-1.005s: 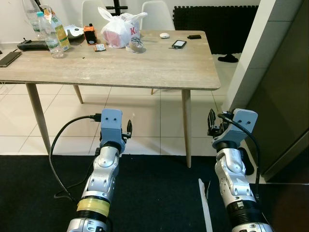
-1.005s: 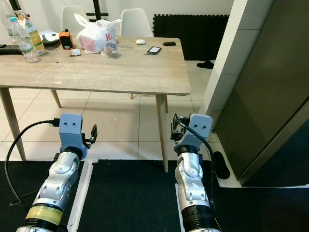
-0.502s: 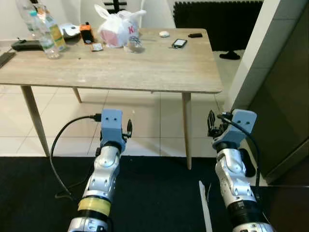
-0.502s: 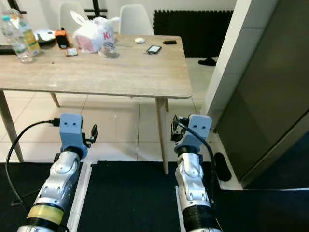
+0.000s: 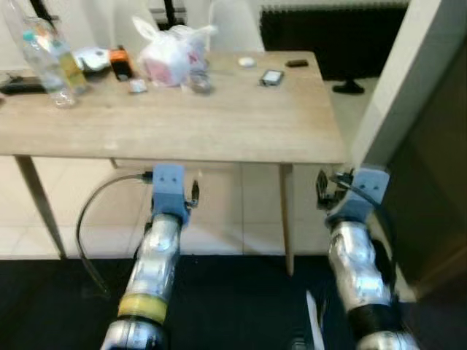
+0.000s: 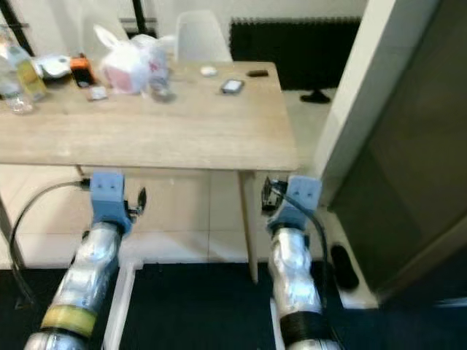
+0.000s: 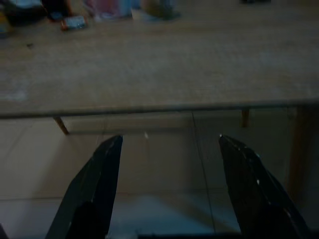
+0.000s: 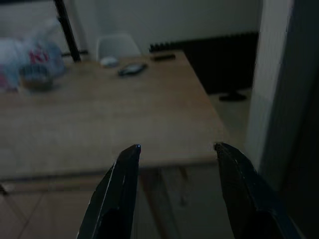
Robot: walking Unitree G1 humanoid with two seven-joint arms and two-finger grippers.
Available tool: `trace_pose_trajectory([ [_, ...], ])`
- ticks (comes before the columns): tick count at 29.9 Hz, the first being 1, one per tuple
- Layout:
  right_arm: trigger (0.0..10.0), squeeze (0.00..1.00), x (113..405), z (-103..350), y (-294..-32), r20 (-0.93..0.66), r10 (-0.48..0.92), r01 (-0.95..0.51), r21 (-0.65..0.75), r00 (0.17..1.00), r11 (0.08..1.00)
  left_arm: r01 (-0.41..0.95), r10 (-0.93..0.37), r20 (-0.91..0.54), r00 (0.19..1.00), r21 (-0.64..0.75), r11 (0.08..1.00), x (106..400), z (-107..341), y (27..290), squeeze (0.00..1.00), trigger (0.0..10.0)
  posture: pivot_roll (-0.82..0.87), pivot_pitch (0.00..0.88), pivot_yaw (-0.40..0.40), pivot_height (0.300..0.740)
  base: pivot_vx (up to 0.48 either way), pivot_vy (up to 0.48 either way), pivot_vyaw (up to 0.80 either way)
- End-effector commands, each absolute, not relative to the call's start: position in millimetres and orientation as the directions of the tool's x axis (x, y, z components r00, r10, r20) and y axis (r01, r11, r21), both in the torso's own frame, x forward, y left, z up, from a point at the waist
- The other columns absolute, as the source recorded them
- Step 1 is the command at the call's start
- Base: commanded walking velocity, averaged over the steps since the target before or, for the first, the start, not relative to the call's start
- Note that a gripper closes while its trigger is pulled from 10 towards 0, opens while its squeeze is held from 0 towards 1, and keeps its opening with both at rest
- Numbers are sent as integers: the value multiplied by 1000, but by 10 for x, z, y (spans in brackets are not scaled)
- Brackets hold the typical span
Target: Restocking fridge
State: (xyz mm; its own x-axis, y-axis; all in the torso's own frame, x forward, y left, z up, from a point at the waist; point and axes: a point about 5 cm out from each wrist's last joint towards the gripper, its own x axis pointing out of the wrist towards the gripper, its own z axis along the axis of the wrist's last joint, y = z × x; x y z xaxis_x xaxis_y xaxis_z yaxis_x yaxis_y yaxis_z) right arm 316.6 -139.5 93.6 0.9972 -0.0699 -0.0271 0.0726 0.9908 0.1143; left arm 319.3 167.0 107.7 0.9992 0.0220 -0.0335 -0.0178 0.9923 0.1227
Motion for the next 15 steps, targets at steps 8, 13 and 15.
trace_pose_trajectory([
  [8,10000,0,3152,926,-1343,-21,-43,46,125,999,991,-89,70,88,994,230,969,3161,1226,1798,0,10000,39,0,-3,740,281,0,0],
  [13,10000,0,3173,1031,-1294,32,22,-25,94,999,995,-202,170,149,974,241,949,3183,1373,2019,0,10000,39,0,-3,740,151,0,0],
  [15,10000,0,3174,1047,-1277,39,38,-42,85,998,995,-220,187,155,970,241,945,3189,1389,2054,0,10000,39,0,-3,740,0,0,0],
])
